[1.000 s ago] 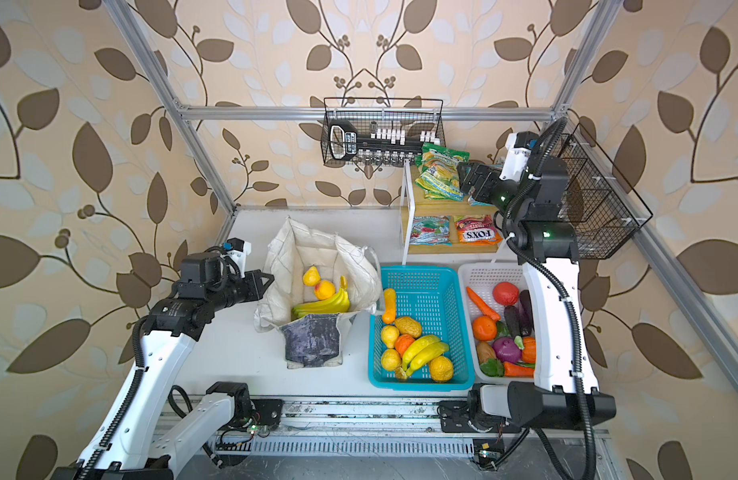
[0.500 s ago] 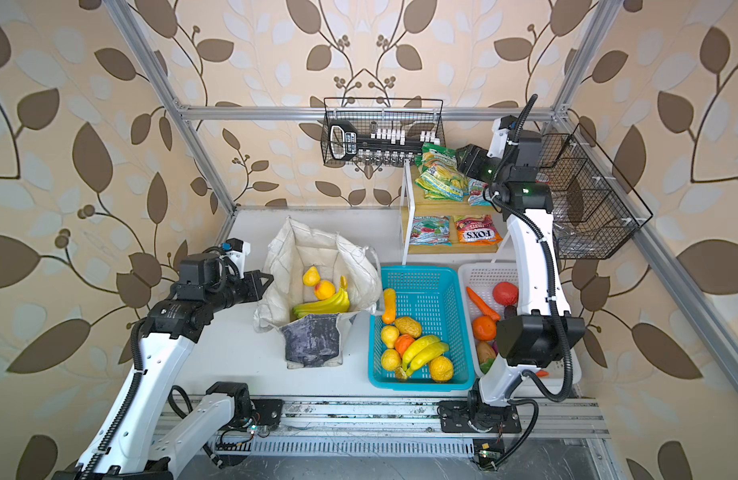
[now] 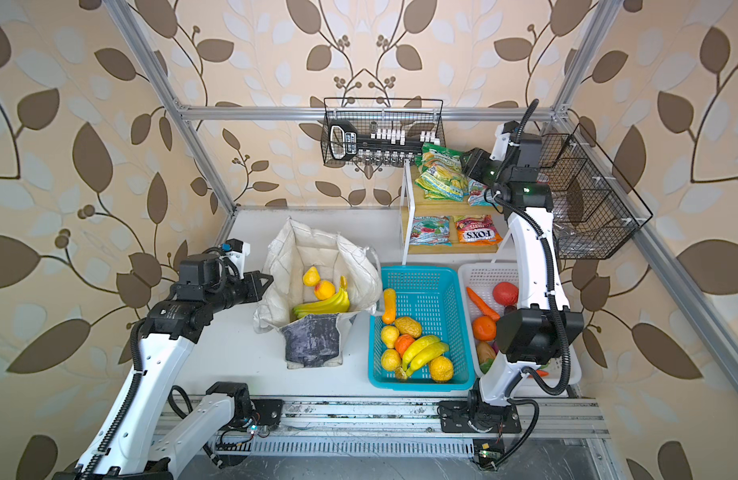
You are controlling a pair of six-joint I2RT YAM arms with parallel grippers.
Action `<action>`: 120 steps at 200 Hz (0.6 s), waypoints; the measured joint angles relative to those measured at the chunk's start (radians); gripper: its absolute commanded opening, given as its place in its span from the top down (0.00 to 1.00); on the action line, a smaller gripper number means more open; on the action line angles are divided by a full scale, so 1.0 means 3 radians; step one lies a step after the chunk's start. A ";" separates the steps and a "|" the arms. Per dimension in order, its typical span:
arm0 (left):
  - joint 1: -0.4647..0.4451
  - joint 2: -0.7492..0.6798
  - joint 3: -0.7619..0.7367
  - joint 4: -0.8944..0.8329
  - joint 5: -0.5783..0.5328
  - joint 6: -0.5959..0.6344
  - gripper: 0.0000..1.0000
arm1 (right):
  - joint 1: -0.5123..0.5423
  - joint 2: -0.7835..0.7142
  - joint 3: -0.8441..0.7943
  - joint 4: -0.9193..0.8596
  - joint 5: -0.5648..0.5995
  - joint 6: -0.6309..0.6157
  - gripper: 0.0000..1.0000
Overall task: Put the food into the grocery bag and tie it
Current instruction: 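Close the right gripper on the green Spring Tea candy bag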
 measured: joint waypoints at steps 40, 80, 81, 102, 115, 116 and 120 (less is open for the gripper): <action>0.0000 0.0018 0.0000 0.0001 0.0005 -0.0001 1.00 | 0.0319 -0.0772 -0.0759 0.0022 0.0248 -0.0058 0.52; 0.0000 0.0019 0.0000 0.0003 0.0009 0.0000 1.00 | 0.0263 -0.0959 -0.0553 0.0025 0.0305 -0.0114 0.53; 0.0000 0.0018 0.0000 0.0003 0.0008 -0.0001 1.00 | 0.0262 -0.0958 -0.0553 0.0033 0.0301 -0.0114 0.53; 0.0000 0.0018 0.0000 0.0003 0.0008 -0.0001 1.00 | 0.0281 -0.0994 -0.0743 0.0046 0.0310 -0.0056 0.53; 0.0000 0.0018 0.0000 0.0003 0.0008 -0.0001 1.00 | 0.0327 -0.1017 -0.0916 0.0034 0.0310 -0.0015 0.53; 0.0000 0.0018 0.0000 0.0003 0.0008 -0.0001 1.00 | 0.0328 -0.1017 -0.0923 0.0034 0.0310 -0.0014 0.53; 0.0000 0.0018 0.0000 0.0003 0.0008 0.0000 1.00 | 0.0342 -0.1017 -0.0968 0.0024 0.0310 0.0000 0.53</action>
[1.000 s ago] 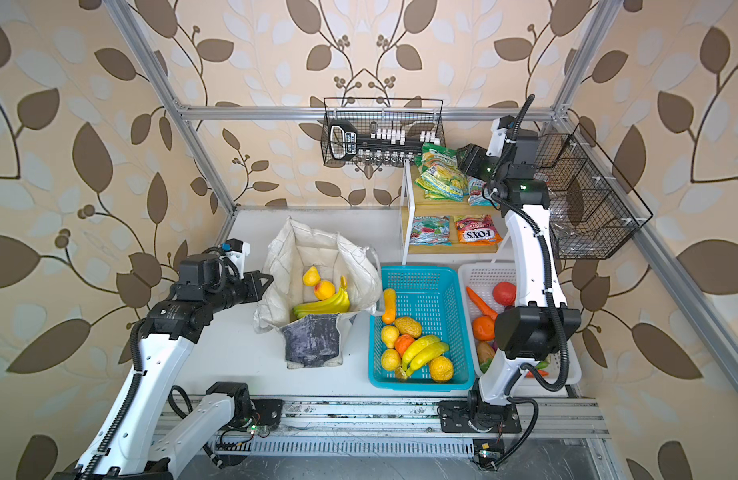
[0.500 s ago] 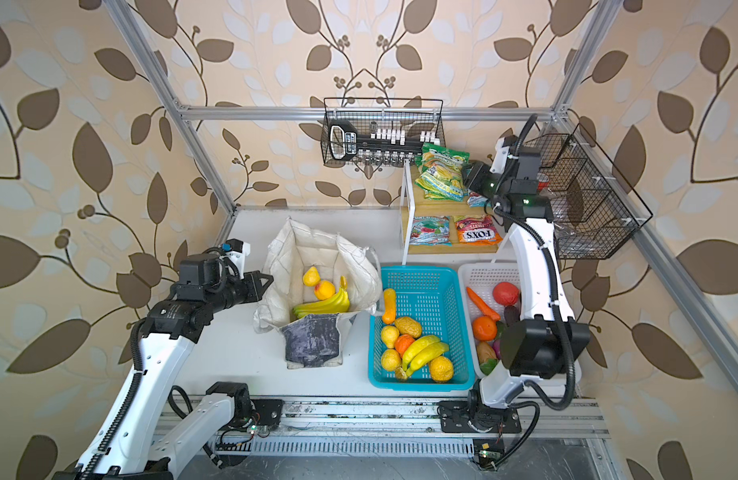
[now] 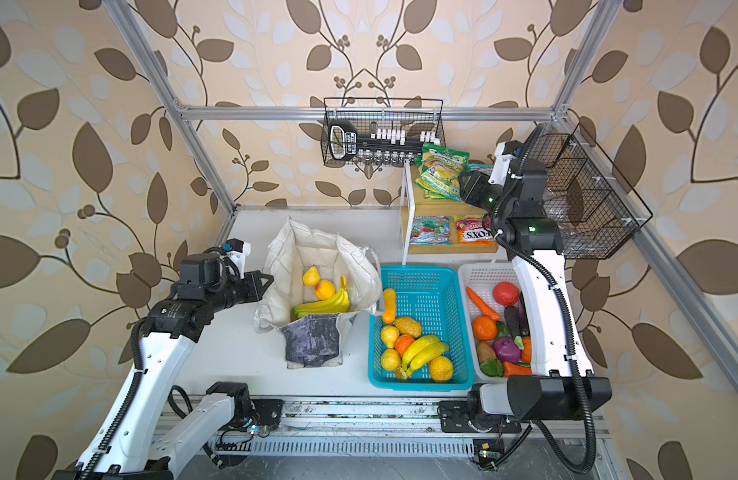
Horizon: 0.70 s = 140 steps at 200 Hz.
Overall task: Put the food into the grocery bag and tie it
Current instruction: 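Close the right gripper on the green Spring Tea candy bag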
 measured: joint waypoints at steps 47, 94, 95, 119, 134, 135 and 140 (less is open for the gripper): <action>0.0000 0.0000 0.0000 0.0000 0.0001 -0.0001 1.00 | 0.0085 0.0003 -0.0238 -0.0041 0.0159 0.0085 0.54; 0.0000 0.0000 0.0000 0.0000 0.0000 -0.0001 1.00 | 0.0104 0.0001 -0.0425 0.0223 0.0175 0.0200 0.51; 0.0000 0.0000 0.0000 0.0000 0.0000 0.0000 1.00 | 0.0103 0.0001 -0.0437 0.0229 0.0174 0.0198 0.51; 0.0000 0.0000 0.0000 0.0000 0.0000 0.0000 1.00 | 0.0076 0.0000 -0.0589 0.0392 0.0182 0.0300 0.47; 0.0000 0.0000 0.0000 -0.0001 0.0000 -0.0001 1.00 | 0.0083 -0.0036 -0.0641 0.0470 0.0226 0.0345 0.43; 0.0000 0.0000 0.0000 0.0000 0.0000 0.0000 1.00 | 0.0083 -0.0038 -0.0643 0.0473 0.0229 0.0345 0.42; 0.0000 0.0000 0.0000 0.0000 0.0001 0.0000 1.00 | 0.0083 -0.0051 -0.0665 0.0495 0.0226 0.0359 0.42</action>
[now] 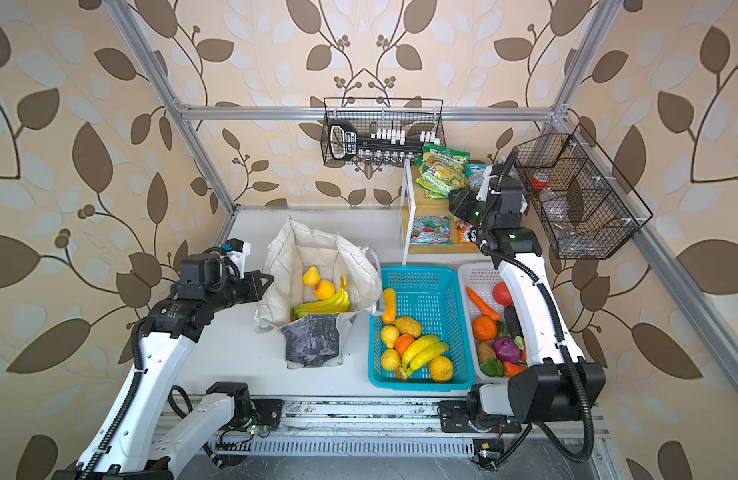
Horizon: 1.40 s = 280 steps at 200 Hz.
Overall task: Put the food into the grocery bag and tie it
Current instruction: 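Close the right gripper on the green Spring Tea candy bag, then lift the candy bag with the right gripper and carry it over the tote bag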
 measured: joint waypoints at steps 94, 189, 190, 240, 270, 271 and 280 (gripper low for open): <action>0.0000 0.0000 0.0000 -0.0001 -0.0001 0.0000 1.00 | -0.0042 0.0015 -0.0284 0.0643 -0.0258 0.0281 0.72; 0.0000 0.0000 0.0000 -0.0003 -0.0001 0.0000 1.00 | 0.0075 0.0006 -0.0158 0.0645 -0.0249 0.0245 1.00; 0.0000 0.0000 0.0000 -0.0003 -0.0001 0.0000 1.00 | 0.0076 0.0009 -0.0149 0.0642 -0.0253 0.0245 1.00; 0.0000 -0.0001 0.0000 -0.0004 -0.0004 0.0003 1.00 | 0.0319 0.0118 0.0421 0.0505 -0.0341 0.0155 1.00; 0.0000 -0.0003 0.0000 -0.0003 -0.0004 0.0006 1.00 | 0.0348 0.0130 0.0584 0.0450 -0.0395 0.0106 1.00; 0.0000 -0.0003 0.0000 -0.0003 -0.0003 0.0006 1.00 | 0.0348 0.0134 0.0594 0.0446 -0.0402 0.0103 1.00; 0.0000 -0.0003 0.0000 -0.0003 -0.0003 0.0006 1.00 | 0.0347 0.0148 0.0650 0.0440 -0.0431 0.0097 1.00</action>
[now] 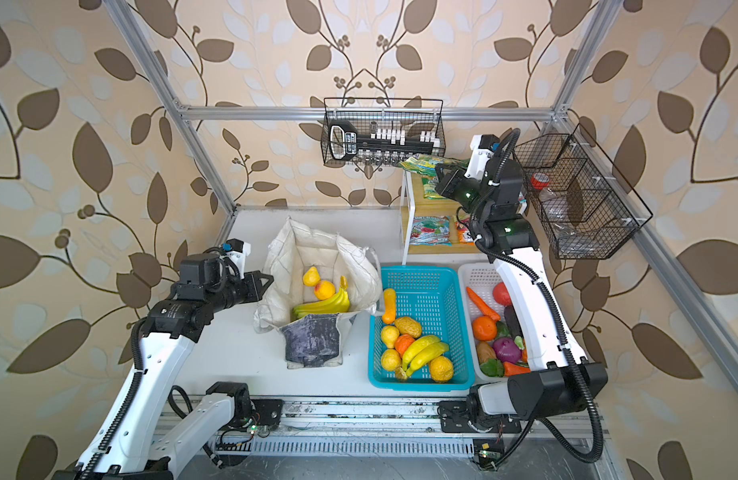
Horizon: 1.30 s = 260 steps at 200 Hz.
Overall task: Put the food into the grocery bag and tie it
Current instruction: 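Lift the candy bag with the right gripper and carry it over the tote bag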
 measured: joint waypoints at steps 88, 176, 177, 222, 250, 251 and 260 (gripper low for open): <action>0.0000 0.0000 0.0000 0.0000 -0.0001 0.0001 1.00 | 0.0237 -0.0006 0.0413 -0.0075 -0.0170 -0.0106 1.00; 0.0000 0.0000 0.0000 0.0003 0.0008 0.0001 1.00 | 0.1043 -0.0426 0.0354 -0.0366 -0.0055 -0.0281 1.00; 0.0000 0.0000 0.0000 0.0003 0.0008 0.0001 1.00 | 0.1061 -0.0432 0.0350 -0.0370 -0.0050 -0.0281 1.00; 0.0000 0.0000 0.0000 0.0006 0.0017 0.0000 1.00 | 0.1628 -0.0551 0.0038 -0.0429 0.0094 -0.0298 1.00; 0.0000 0.0000 0.0000 0.0008 0.0032 0.0000 1.00 | 0.1850 -0.0523 -0.0280 -0.0418 0.0160 -0.0273 1.00; 0.0000 0.0000 0.0000 0.0008 0.0033 0.0000 1.00 | 0.1859 -0.0520 -0.0294 -0.0418 0.0167 -0.0271 1.00; 0.0000 -0.0001 0.0000 0.0008 0.0033 0.0000 1.00 | 0.1937 -0.0481 -0.0376 -0.0418 0.0196 -0.0262 1.00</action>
